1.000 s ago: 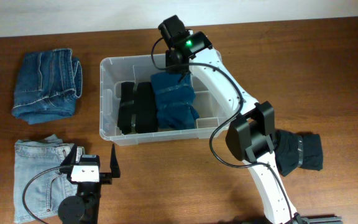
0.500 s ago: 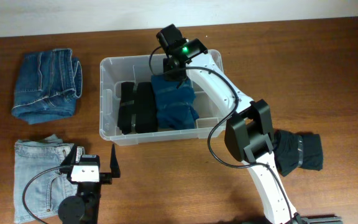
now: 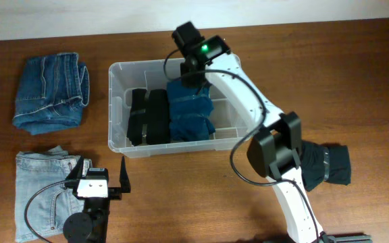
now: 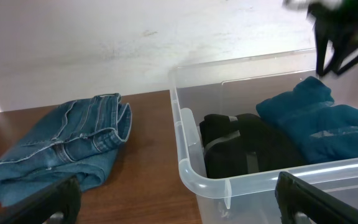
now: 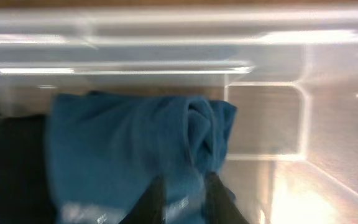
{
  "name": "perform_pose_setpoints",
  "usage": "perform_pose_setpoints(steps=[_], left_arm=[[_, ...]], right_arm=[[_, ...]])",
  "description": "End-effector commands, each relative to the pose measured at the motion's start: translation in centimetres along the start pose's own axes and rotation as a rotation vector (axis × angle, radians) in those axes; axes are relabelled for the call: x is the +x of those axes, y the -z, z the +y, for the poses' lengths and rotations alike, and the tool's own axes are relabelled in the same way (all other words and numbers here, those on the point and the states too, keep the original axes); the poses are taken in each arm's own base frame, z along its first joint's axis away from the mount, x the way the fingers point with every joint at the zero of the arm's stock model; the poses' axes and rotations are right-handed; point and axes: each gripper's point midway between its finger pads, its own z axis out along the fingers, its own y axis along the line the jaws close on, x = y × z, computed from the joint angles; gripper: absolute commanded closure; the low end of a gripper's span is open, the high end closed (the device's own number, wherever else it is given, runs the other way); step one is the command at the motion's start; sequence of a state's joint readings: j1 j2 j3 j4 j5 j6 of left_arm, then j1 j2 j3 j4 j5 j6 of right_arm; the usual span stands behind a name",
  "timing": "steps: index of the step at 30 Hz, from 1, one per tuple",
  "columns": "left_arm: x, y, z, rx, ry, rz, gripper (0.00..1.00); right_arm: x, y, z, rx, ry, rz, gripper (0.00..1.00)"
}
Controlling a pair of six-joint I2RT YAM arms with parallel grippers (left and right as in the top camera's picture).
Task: Pack container
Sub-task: 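Lift the right gripper out of the container toward the right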
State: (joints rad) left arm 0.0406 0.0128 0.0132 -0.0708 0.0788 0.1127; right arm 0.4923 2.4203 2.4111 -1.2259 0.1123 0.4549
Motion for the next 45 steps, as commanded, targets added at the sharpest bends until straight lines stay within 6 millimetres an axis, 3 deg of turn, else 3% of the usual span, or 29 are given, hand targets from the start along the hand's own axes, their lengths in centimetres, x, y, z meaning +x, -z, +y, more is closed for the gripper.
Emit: perform_pose_setpoints(steps=[1,4,5,9,12,15,19,22,24,30,34,39,45], left_arm=[[0.1,0.0,-0.2,0.009,-0.009,-0.001,0.01],[0.1,0.0,-0.2,0.009,-0.009,-0.001,0.01],[0.1,0.0,-0.2,0.009,-0.009,-0.001,0.01],[0.1,0.0,-0.2,0.01,-0.009,-0.001,0.01],[0.1,0.0,-0.2,0.009,-0.009,-0.001,0.01],[0.1,0.0,-0.2,0.009,-0.009,-0.001,0.01],[0.1,0.0,-0.2,0.009,-0.009,-0.001,0.01],[0.1,0.0,-0.2,0.009,-0.009,-0.001,0.01],[0.1,0.0,-0.2,0.01,-0.009,-0.001,0.01],[0.1,0.0,-0.2,0.01,-0.009,-0.001,0.01],[0.1,0.0,-0.2,0.009,-0.009,-0.001,0.01],[0.1,0.0,-0.2,0.009,-0.009,-0.001,0.01],[0.1,0.0,-0.2,0.009,-0.009,-0.001,0.01]], right_arm=[[-3.7,11.2,0.3,-0.083,-0.015,-0.213,0.62],[-4.2,15.3,-0.1,-0.113,-0.002,-0.28,0.44],[-4.2,16.5,-0.2,-0.119,0.003,-0.299,0.33],[-3.6,20.7,-1.1,-0.138,0.01,-0.344,0.23],[-2.8,22.9,-2.3,-0.113,0.009,-0.363,0.07],[-1.7,25.0,-4.7,-0.034,-0.005,-0.378,0.0],[0.2,27.2,-8.2,0.059,-0.068,-0.366,0.01],[2.0,28.3,-12.1,0.151,-0.165,-0.334,0.01],[2.9,28.8,-14.2,0.184,-0.229,-0.313,0.01],[3.3,29.6,-16.4,0.096,-0.245,-0.279,0.01],[4.1,29.7,-19.6,0.14,-0.307,-0.262,0.01],[6.5,28.0,-24.4,0.226,-0.414,-0.166,0.01],[11.7,24.0,-30.9,0.341,-0.586,0.051,0.01]])
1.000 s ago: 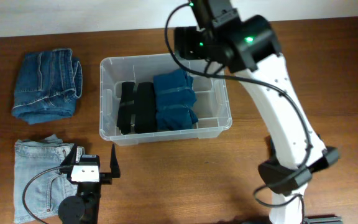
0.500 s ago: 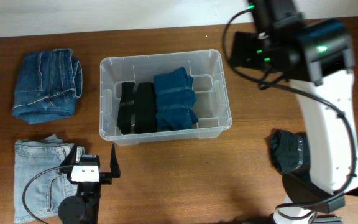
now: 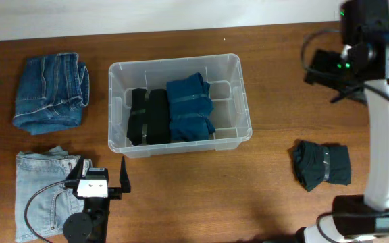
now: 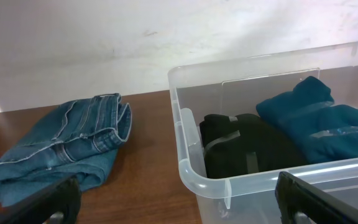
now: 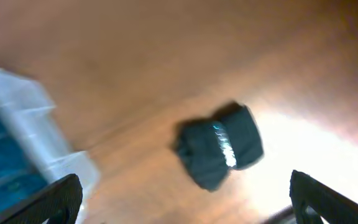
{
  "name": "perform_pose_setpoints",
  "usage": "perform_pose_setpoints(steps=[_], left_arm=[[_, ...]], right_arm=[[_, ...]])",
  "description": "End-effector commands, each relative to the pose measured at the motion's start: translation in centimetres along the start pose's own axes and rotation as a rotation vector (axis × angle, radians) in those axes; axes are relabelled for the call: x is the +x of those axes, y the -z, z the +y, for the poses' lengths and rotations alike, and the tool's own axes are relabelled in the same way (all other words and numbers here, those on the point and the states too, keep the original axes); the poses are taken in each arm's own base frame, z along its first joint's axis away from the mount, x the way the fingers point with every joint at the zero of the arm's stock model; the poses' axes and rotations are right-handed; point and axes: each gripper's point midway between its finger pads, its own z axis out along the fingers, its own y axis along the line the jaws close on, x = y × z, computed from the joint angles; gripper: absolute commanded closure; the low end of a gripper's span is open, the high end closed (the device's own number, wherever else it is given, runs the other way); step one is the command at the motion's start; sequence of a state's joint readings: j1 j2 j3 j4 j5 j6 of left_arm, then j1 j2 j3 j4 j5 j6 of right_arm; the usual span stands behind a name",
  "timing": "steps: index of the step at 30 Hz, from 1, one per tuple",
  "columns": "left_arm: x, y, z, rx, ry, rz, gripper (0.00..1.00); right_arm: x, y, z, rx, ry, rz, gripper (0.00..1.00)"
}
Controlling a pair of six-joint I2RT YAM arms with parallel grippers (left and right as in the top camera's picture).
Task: Pack container
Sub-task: 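Lift the right gripper out of the container toward the right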
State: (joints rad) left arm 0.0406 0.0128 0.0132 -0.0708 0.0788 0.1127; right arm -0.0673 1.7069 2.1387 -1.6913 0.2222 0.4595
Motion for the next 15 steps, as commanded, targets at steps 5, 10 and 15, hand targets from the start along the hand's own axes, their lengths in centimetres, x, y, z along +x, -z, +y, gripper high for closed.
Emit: perform_pose_setpoints(steps=[5,10,15], left_arm=[[0.1,0.0,-0.2,0.01,-0.009,-0.001,0.01],[0.1,0.0,-0.2,0.009,-0.009,-0.001,0.01],[0.1,0.0,-0.2,0.009,-0.009,-0.001,0.01]], right_arm=[[3.1,-5.4,-7.7,0.156,-0.217,0.223,0.01],[4.7,-7.6,-11.1,0.211,-0.325,0.31,0.01],[6.1,-9.6,-12.1,0.174,-0.408,0.385,0.01]])
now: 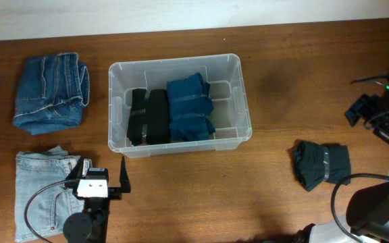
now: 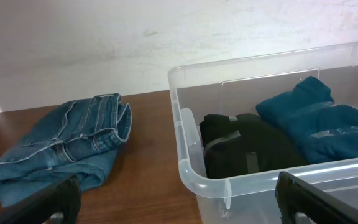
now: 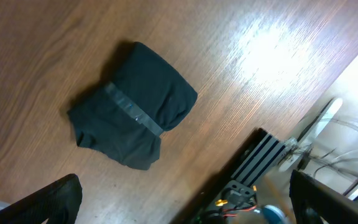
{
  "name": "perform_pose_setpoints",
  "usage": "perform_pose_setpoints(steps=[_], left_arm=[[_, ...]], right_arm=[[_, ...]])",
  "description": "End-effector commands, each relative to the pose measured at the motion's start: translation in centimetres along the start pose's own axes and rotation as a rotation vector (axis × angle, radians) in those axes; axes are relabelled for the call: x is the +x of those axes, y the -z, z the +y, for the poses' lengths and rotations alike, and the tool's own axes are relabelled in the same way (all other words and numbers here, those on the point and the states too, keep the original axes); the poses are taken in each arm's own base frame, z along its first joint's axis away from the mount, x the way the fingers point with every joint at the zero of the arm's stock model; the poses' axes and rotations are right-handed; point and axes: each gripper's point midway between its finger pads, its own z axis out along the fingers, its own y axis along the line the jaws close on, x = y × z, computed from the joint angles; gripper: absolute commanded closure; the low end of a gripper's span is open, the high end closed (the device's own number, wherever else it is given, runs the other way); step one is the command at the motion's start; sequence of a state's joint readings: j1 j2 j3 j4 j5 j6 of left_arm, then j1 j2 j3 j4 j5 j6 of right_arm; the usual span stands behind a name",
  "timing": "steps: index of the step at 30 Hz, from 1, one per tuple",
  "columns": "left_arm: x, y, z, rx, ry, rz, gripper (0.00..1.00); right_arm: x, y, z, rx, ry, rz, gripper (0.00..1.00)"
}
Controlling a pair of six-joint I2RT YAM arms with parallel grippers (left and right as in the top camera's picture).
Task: Pack container
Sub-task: 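Lift the right gripper out of the container toward the right, then lower the right gripper onto the folded black garment on the right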
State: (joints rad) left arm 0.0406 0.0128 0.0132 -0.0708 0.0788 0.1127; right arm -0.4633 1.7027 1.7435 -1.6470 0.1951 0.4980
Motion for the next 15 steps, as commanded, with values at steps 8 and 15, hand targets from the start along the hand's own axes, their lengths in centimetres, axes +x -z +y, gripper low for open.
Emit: perform_pose_setpoints(steps=[8,15], left_arm=[[0.1,0.0,-0.2,0.009,-0.009,-0.001,0.01],[0.1,0.0,-0.2,0.009,-0.009,-0.001,0.01]], right_arm=[[3.3,-5.9,2.6,-0.184,-0.086,0.22,0.01],[4.7,-11.6,3.5,-0.185,-0.154,0.25,0.01]])
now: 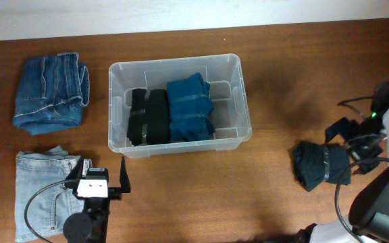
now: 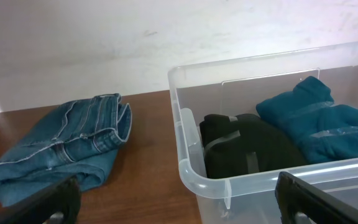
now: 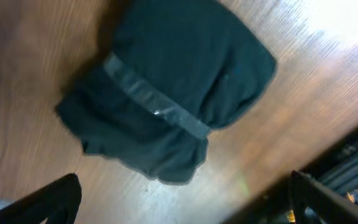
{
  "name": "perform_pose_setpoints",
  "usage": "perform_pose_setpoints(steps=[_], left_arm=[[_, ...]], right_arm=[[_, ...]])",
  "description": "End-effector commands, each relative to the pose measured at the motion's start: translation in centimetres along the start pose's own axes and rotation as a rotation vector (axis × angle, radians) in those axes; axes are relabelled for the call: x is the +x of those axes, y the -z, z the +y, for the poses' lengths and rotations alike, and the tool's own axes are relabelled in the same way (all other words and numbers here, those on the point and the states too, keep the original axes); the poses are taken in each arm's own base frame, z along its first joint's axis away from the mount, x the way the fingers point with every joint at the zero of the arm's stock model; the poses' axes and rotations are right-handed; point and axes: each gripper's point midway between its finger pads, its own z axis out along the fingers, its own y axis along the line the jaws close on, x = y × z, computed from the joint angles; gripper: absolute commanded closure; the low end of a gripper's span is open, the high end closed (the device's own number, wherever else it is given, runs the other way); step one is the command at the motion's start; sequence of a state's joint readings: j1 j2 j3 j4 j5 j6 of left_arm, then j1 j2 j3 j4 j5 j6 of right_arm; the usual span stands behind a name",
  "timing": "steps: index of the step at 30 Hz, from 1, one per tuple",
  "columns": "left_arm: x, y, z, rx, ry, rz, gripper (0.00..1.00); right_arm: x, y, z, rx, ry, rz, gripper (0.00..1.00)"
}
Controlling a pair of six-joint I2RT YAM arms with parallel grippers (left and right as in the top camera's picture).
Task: Pack container
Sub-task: 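Lower the right gripper onto the folded black garment on the right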
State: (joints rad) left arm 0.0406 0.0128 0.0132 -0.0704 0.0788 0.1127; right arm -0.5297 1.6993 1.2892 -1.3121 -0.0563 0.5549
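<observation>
The clear plastic container (image 1: 181,146) stands mid-table and holds a black taped bundle (image 1: 147,116) beside a blue bundle (image 1: 190,108); both also show in the left wrist view, black bundle (image 2: 247,149) and blue bundle (image 2: 328,127). A dark teal bundle (image 1: 321,165) with a tape band lies on the wood at the right. My right gripper (image 1: 351,147) is open just right of it and above it, and the teal bundle (image 3: 166,87) fills its view ahead of the right gripper (image 3: 182,208). Open and empty, my left gripper (image 1: 98,175) sits at the front left, facing the container (image 2: 229,180).
Folded dark blue jeans (image 1: 51,94) lie at the back left and appear as jeans (image 2: 67,146) in the left wrist view. Light jeans (image 1: 42,192) lie at the front left beside the left arm. The right arm stands close to the table's right edge.
My right gripper has moved from the table's right edge inward and closer to the dark teal bundle, which now looms larger in its view. The left arm and the container's contents are unchanged.
My right gripper was inside the container, fingers close together at the blue bundle. Then it was open at the back right, the blue bundle left in the container. Later it was above the dark teal bundle by the right edge, and now it is close over that bundle.
</observation>
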Motion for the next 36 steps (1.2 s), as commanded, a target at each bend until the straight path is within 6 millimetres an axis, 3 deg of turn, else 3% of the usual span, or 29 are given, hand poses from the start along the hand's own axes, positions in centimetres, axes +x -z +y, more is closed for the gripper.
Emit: perform_pose_setpoints(steps=[1,8,16,36], left_arm=[[0.1,0.0,-0.2,0.01,-0.009,-0.001,0.01],[0.1,0.0,-0.2,0.01,-0.009,-0.001,0.01],[0.1,0.0,-0.2,0.01,-0.009,-0.001,0.01],[0.1,0.0,-0.2,0.01,-0.009,-0.001,0.01]], right_arm=[[0.4,-1.6,0.1,-0.031,-0.037,0.009,0.01],[-0.7,-3.6,0.7,-0.064,-0.033,-0.044,0.02],[0.0,-5.9,0.1,-0.052,-0.094,-0.028,0.01],[-0.9,-7.5,0.2,-0.073,-0.299,-0.068,0.02]])
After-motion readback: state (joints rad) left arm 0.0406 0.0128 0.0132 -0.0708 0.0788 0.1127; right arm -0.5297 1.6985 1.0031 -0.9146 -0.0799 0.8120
